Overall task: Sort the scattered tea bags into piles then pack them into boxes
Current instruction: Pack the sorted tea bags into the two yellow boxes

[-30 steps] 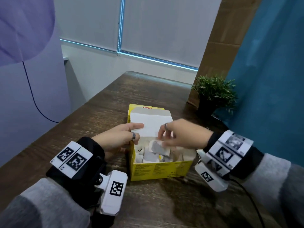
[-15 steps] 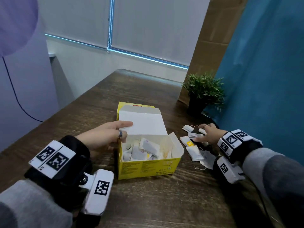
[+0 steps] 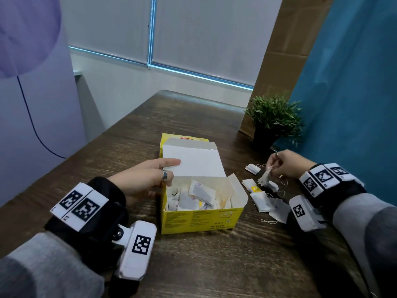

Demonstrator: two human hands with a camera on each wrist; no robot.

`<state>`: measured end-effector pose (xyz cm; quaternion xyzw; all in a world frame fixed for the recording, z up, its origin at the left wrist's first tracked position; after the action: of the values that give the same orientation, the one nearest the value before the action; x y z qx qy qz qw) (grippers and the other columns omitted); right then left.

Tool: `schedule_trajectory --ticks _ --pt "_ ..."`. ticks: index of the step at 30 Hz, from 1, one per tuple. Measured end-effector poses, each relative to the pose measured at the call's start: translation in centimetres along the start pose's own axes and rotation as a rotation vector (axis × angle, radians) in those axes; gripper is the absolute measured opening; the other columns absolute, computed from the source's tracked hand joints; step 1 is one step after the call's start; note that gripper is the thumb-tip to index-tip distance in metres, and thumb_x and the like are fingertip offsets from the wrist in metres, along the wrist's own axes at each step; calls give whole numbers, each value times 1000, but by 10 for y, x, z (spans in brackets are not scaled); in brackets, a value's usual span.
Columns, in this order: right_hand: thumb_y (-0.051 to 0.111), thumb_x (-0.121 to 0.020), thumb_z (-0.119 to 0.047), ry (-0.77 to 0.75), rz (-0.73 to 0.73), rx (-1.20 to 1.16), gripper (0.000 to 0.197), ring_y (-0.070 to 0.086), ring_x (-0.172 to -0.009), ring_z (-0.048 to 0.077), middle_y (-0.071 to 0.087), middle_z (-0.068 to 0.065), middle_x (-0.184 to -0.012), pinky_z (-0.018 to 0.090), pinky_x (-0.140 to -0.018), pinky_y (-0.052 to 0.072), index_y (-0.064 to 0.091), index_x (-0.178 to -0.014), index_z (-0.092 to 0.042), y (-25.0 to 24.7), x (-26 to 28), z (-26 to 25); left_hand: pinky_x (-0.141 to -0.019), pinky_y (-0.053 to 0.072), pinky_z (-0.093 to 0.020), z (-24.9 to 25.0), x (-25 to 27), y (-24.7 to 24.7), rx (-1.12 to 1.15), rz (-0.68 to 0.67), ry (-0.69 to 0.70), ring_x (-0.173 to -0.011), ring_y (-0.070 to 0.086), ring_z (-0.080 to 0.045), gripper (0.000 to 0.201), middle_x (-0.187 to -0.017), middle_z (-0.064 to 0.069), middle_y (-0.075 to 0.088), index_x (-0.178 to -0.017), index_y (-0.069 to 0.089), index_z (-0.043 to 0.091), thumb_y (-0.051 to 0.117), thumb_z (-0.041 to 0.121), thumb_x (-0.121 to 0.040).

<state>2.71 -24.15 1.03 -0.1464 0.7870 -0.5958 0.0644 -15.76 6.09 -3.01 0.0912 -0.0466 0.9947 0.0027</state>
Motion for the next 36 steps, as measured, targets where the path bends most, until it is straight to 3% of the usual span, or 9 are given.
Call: schedule_trajectory --ticks 5,10,14,17,22,27,31,33,36 --pt "65 -77 0 -77 -29 -83 11 51 -49 4 55 -4 -59 18 -48 44 62 -76 -10 -12 9 -19 -56 32 -24 1 2 2 -10 6 -11 -65 40 -12 74 -87 -6 55 -129 51 26 51 10 -57" --pt "67 -78 -20 196 -180 55 13 49 -56 11 56 -1 -65 23 -55 41 55 -73 -16 8 -11 10 -53 29 -23 3 4 2 -8 51 -10 -57 36 -11 56 -68 -1 46 -128 52 24 43 -6 -82" --pt "68 -59 -42 317 -216 48 28 50 -59 16 58 3 -66 28 -60 43 61 -72 -19 17 -22 27 -52 29 -23 3 4 1 -8 39 -15 -56 36 -11 55 -66 0 46 -129 51 24 43 -6 -83" --pt "70 -75 -48 280 -216 21 29 52 -70 9 58 -4 -76 23 -66 41 57 -86 -23 24 -25 24 -51 29 -24 1 3 -1 -5 18 -12 -51 36 -9 62 -54 7 51 -129 51 26 52 4 -71" --pt "75 -72 -43 186 -157 143 36 54 -81 10 59 -4 -94 23 -74 40 53 -94 -26 38 -33 29 -52 30 -23 1 2 -2 -4 20 -7 -52 36 -9 63 -45 12 51 -129 52 27 52 5 -70" --pt "74 -71 -49 134 -210 244 39 62 -85 12 67 -5 -89 29 -83 49 68 -97 -21 18 -23 29 -52 28 -24 2 3 1 -6 36 -15 -55 35 -11 56 -66 2 50 -129 51 26 46 -4 -81" --pt "78 -65 -50 8 -239 -112 36 65 -78 15 71 1 -82 34 -78 53 70 -83 -20 -12 -10 25 -54 26 -24 0 1 -1 -1 37 -21 -56 33 -10 57 -65 2 52 -130 51 25 41 -6 -83" --pt "76 -72 -33 -36 -350 -354 25 66 -69 12 70 3 -78 26 -64 55 69 -88 -15 -19 4 20 -54 27 -24 0 0 -1 -7 35 -24 -56 35 -10 55 -71 -1 52 -129 52 24 41 -6 -83" --pt "73 -79 -16 -38 -565 -286 14 64 -66 13 68 3 -76 26 -59 53 66 -90 -11 -6 22 7 -51 29 -21 0 0 -1 -7 39 -26 -54 37 -8 53 -61 6 56 -126 53 24 41 -7 -84"
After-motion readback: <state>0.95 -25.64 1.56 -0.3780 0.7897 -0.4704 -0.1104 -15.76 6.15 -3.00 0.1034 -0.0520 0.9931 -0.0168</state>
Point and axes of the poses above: each hand's wrist, its own x-axis away from the middle knuckle, its own y-axis out of the palm, z = x × y, the point moved 1 cm from there along -x, towards the middle knuckle
